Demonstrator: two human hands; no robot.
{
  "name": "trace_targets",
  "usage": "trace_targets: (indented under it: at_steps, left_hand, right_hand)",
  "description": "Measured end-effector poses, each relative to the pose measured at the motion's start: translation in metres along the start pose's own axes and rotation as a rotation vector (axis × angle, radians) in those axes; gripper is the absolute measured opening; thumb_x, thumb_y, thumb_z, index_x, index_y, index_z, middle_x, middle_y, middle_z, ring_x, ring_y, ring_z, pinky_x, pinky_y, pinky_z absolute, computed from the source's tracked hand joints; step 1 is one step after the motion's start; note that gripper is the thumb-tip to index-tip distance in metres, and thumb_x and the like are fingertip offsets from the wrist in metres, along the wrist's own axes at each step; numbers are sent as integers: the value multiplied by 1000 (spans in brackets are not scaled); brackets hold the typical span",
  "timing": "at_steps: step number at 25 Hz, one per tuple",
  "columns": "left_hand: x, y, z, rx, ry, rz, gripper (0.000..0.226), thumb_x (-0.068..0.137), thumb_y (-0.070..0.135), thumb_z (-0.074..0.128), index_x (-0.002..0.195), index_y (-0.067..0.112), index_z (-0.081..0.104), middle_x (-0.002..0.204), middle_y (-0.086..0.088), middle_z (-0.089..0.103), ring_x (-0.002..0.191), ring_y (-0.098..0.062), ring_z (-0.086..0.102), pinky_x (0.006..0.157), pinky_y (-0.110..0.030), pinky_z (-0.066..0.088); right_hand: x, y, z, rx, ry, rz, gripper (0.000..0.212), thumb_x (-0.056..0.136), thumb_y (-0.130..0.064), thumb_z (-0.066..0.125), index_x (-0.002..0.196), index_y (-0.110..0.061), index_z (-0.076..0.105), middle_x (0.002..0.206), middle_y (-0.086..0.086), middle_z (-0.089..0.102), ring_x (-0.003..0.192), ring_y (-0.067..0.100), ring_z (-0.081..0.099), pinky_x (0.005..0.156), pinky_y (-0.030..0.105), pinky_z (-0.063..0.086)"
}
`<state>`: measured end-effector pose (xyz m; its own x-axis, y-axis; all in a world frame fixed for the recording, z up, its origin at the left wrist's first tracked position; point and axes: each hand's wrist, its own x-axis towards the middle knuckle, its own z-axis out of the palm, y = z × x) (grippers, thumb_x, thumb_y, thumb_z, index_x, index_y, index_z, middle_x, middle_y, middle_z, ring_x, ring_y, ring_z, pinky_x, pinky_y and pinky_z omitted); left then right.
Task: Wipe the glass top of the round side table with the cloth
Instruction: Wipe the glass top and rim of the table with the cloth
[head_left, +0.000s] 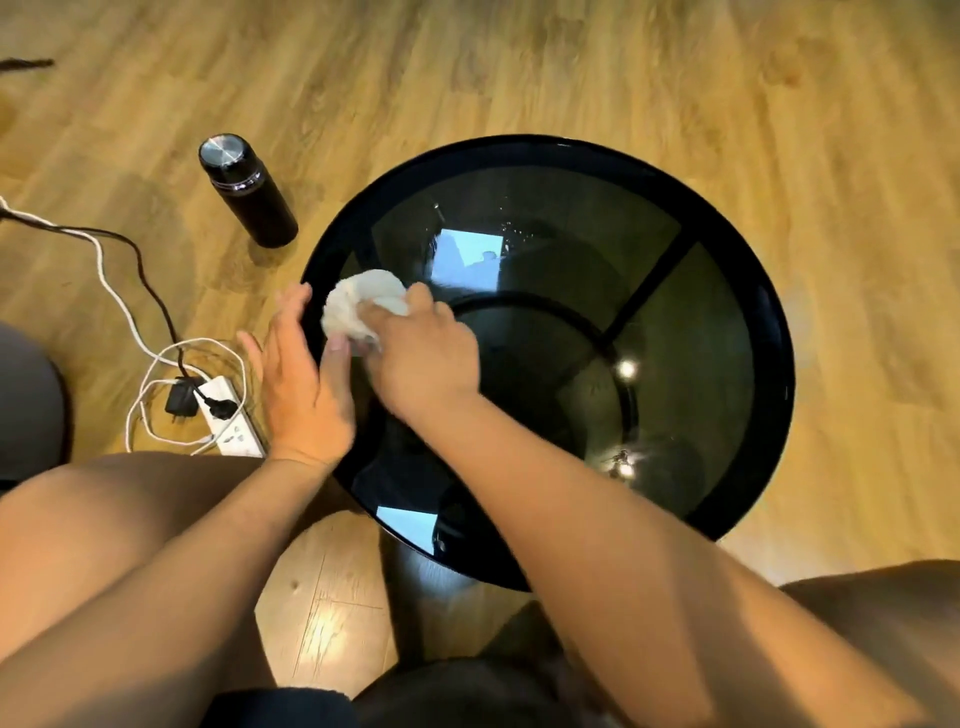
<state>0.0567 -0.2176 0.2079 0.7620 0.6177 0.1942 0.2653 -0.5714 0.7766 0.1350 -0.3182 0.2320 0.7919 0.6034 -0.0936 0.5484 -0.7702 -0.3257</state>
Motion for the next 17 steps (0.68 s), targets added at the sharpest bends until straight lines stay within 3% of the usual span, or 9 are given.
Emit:
trace_targets:
  at_steps: [2, 4, 9, 12, 17]
  left_hand:
    - [17, -5, -3, 219, -131, 130, 60, 98, 43, 26, 150, 14, 31, 161, -11, 30, 153, -23, 12, 120, -59, -6]
    - [25, -12, -2, 382, -256, 212, 63, 99, 50, 24, 154, 18, 24, 165, -8, 19, 154, -23, 4, 120, -59, -9]
    - [26, -18, 0, 269, -333, 175, 71, 97, 59, 23, 156, 21, 18, 167, -7, 10, 154, -19, -4, 124, -45, -7]
    - [26, -16, 0, 225, -300, 161, 70, 96, 54, 27, 156, 18, 19, 167, -8, 13, 155, -20, 0, 124, -44, -4]
    - [26, -14, 0, 175, -286, 166, 74, 95, 52, 30, 156, 12, 19, 166, -11, 15, 155, -23, 3, 125, -44, -2]
  right_hand:
    - [3, 44, -12, -60, 85, 65, 41, 95, -38, 48, 135, -41, 50, 122, 8, 46, 101, 31, 56, 72, 36, 39]
    - [12, 99, -30, -59, 165, 219, 39, 94, -36, 48, 133, -42, 52, 123, 10, 46, 101, 34, 58, 79, 39, 44]
    - [20, 261, -93, -53, 313, 653, 51, 83, -47, 42, 124, -22, 59, 117, 19, 63, 104, 41, 63, 92, 44, 51]
    - [34, 247, -88, -41, 374, 760, 52, 78, -41, 42, 119, -15, 62, 111, 23, 67, 104, 44, 63, 90, 46, 50]
    - [73, 112, -43, -131, 322, 523, 45, 94, -50, 42, 131, -28, 56, 124, 17, 54, 107, 41, 59, 87, 40, 45]
